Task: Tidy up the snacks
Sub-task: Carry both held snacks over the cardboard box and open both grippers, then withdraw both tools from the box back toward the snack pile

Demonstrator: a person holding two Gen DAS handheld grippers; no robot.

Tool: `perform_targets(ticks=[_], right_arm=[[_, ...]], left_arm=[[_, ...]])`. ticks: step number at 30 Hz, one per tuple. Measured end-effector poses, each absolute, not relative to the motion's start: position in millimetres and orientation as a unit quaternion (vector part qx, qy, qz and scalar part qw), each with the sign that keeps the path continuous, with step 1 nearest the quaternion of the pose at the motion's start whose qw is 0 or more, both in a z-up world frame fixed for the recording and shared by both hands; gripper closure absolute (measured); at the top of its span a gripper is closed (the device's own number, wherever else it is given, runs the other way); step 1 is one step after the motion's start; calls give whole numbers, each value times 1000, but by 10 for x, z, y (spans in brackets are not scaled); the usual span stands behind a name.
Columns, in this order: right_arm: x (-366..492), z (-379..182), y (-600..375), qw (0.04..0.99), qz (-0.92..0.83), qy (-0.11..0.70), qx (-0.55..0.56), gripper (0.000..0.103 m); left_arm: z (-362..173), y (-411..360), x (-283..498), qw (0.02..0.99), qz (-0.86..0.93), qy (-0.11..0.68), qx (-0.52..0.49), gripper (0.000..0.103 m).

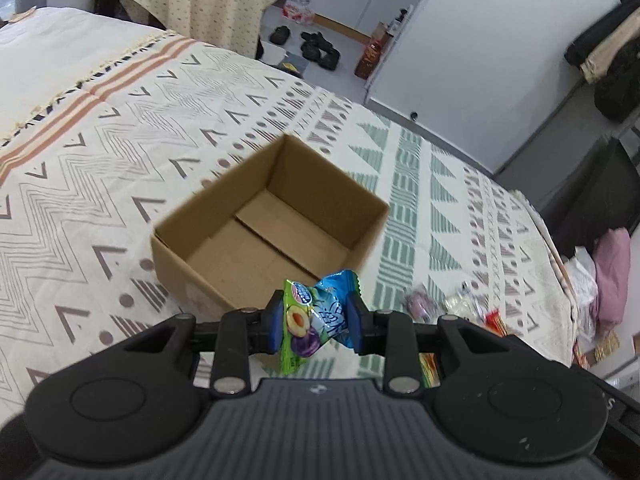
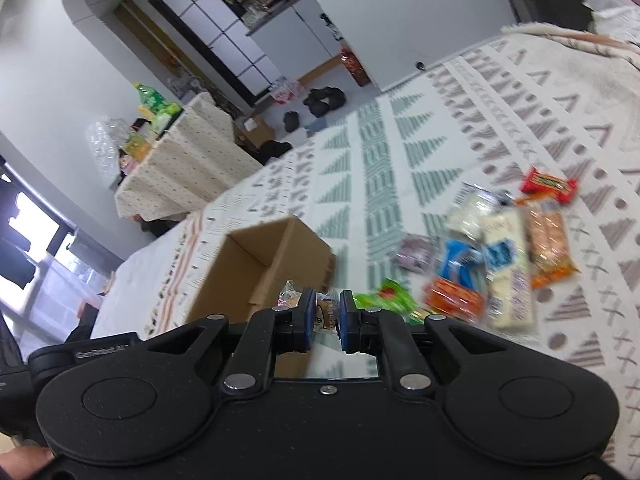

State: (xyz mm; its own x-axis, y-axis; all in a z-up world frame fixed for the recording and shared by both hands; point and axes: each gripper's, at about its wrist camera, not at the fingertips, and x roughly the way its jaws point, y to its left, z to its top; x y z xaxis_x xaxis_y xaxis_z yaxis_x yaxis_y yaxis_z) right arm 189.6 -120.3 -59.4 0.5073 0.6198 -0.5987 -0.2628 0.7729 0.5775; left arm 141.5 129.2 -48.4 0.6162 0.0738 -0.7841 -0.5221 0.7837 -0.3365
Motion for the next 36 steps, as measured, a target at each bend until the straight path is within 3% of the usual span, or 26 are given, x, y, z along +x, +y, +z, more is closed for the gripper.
perform_targets(ticks=[19,22,24,25,26,29,33,35,36], right_arm=[[2085,-507,-337,817,315,435,210,91],[2109,-530,-222,813,318,439,214,91],[2125,-544,-156,812,320,437,218,90],[2129,-547,-123,813,321,434,218,89],[2132,-553,-92,813,323,434,215,85],[2129,-585,-77,808,330,440,213,73],[2065,-566,-209,816,314,440,204,49],[2026,-562,-328,821,306,439,202,42],[2002,-556,-394,824,299,438,201,33]], left_arm=[[-561,1871,1587,846,226,375,-303,72],[-571,1919,1597,844,234,371,-307,63],[-583,1943,1568,839,238,369,-322,45],[-587,1943,1547,837,241,368,-325,30],[-580,1937,1528,837,244,368,-324,23],[-526,1890,1468,846,247,362,-305,21],[-510,1804,1449,844,236,377,-299,17],[-504,1734,1436,845,224,381,-301,15],[-500,1688,1430,847,218,383,-298,14]])
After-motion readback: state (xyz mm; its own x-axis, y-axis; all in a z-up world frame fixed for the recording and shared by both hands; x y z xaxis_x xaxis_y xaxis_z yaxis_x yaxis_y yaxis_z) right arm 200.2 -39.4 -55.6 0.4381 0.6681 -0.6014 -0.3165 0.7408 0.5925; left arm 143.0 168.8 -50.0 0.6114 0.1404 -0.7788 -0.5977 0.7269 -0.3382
